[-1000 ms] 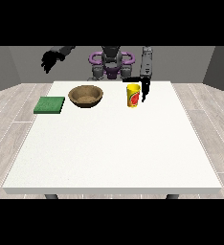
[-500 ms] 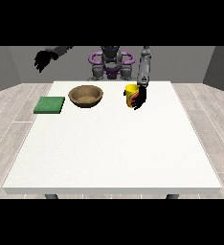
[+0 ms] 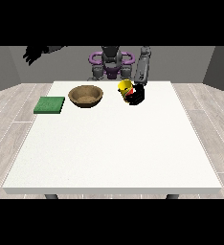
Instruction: Pick the cup and pour the ball into the bowl, then pick the bowl and place it on the pad
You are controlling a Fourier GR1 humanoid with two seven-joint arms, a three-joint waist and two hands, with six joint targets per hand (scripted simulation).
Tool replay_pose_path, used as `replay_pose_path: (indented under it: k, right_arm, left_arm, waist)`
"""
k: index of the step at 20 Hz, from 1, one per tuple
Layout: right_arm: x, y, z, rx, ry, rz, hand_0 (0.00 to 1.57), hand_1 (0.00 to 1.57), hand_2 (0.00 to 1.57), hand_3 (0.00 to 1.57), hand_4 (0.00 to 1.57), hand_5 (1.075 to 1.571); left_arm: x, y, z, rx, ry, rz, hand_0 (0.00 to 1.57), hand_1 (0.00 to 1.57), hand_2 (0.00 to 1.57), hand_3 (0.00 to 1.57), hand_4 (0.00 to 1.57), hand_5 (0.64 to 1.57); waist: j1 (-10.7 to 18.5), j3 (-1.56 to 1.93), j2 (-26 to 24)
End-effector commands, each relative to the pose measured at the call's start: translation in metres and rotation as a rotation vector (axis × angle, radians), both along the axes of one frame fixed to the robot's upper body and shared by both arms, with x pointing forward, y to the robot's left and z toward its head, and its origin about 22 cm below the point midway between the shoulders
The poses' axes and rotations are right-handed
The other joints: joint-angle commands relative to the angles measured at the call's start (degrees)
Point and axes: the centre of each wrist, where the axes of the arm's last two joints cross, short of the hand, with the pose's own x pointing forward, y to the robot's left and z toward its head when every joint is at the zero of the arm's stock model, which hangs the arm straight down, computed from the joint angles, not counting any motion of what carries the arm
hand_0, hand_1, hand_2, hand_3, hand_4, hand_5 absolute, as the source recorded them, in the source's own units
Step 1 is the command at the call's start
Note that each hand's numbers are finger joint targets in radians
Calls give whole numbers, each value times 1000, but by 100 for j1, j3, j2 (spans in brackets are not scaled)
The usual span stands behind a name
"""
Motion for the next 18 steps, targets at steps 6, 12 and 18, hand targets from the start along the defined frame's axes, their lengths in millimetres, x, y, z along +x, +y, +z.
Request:
replay_pose_path:
  k: [6,12,18]
  right_arm:
    - [-1,-10,-33,21,150,-12,0,0,0,250,634,1562]
    - [3,-25,-41,28,207,-30,0,0,0,83,675,1561]
    - [-12,-49,-66,53,225,-57,0,0,0,0,685,1559]
  left_arm:
    - [31,-45,32,494,27,26,1337,1337,1571,1571,1408,1525]
    - [48,-77,44,906,33,18,1361,1361,1571,1571,1441,1545]
    - [63,-133,82,1040,82,-12,1359,1359,1571,1571,1466,1531]
  waist:
    - [21,13,-868]
    - [72,27,-1164]
    - [347,-4,-1220]
